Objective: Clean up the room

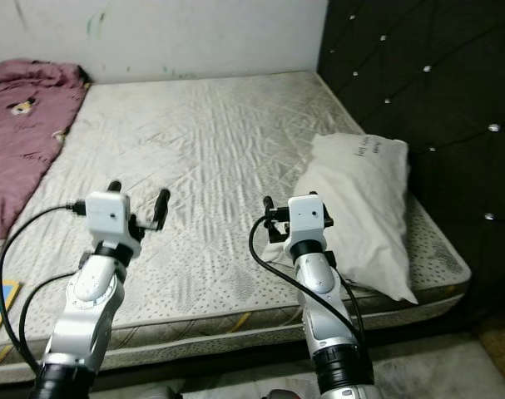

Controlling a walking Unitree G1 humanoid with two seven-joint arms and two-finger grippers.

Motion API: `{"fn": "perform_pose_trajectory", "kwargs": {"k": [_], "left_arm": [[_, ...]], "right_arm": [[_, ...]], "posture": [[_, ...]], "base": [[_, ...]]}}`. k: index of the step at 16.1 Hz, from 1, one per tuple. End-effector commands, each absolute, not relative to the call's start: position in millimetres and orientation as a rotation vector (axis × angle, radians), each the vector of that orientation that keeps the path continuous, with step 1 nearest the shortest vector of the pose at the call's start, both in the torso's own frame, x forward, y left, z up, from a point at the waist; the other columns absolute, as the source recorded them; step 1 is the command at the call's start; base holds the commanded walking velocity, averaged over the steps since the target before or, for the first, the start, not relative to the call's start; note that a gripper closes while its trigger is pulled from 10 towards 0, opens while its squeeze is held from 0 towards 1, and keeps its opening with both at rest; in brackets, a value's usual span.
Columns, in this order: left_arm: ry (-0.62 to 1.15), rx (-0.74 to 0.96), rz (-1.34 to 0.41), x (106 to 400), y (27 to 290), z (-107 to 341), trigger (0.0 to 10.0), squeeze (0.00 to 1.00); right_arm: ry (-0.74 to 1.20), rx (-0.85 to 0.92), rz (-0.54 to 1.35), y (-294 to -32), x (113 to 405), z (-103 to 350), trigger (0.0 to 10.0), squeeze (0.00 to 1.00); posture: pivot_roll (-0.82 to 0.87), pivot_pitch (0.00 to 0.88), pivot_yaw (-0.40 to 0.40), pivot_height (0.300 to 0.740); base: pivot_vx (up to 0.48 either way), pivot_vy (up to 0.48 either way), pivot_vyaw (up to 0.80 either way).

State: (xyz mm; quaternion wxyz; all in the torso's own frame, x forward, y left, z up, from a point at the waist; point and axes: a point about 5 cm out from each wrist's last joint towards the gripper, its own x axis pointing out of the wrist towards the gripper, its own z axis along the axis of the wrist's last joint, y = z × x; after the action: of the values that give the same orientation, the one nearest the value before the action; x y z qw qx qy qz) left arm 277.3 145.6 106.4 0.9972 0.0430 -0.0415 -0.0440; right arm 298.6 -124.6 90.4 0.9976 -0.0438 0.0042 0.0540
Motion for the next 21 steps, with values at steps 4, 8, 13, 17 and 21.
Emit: {"fn": "perform_pose_trajectory", "kwargs": {"k": [4, 8, 13, 17, 21], "left_arm": [[-0.082, 0.131, -0.066, 274.1, 151.4, 106.6, 10.0, 0.00], [-0.076, 0.116, -0.095, 275.6, 145.4, 105.8, 10.0, 0.00], [-0.077, 0.111, -0.098, 277.5, 143.4, 106.3, 10.0, 0.00], [-0.076, 0.112, -0.100, 279.1, 143.0, 106.6, 10.0, 0.00], [-0.079, 0.110, -0.101, 280.0, 142.6, 107.0, 10.0, 0.00]], "right_arm": [[-0.001, -0.072, 0.139, -117.8, 299.2, 91.8, 10.0, 0.00], [-0.001, -0.100, 0.160, -116.9, 298.2, 91.8, 10.0, 0.00], [0.004, -0.098, 0.157, -118.5, 299.3, 92.1, 10.0, 0.00], [0.007, -0.102, 0.160, -118.7, 301.0, 92.2, 10.0, 0.00], [0.003, -0.108, 0.168, -117.7, 301.6, 92.8, 10.0, 0.00]], "posture": [[0.07, 0.000, 0.007, 0.740], [0.06, 0.000, -0.005, 0.740], [0.06, 0.000, -0.009, 0.740], [0.06, 0.000, -0.010, 0.740], [0.06, 0.000, -0.009, 0.740]], "base": [[0.000, 0.000, 0.00], [0.000, 0.000, 0.35], [0.000, 0.000, 0.16], [0.000, -0.155, 0.00], [0.000, -0.329, 0.00]]}}
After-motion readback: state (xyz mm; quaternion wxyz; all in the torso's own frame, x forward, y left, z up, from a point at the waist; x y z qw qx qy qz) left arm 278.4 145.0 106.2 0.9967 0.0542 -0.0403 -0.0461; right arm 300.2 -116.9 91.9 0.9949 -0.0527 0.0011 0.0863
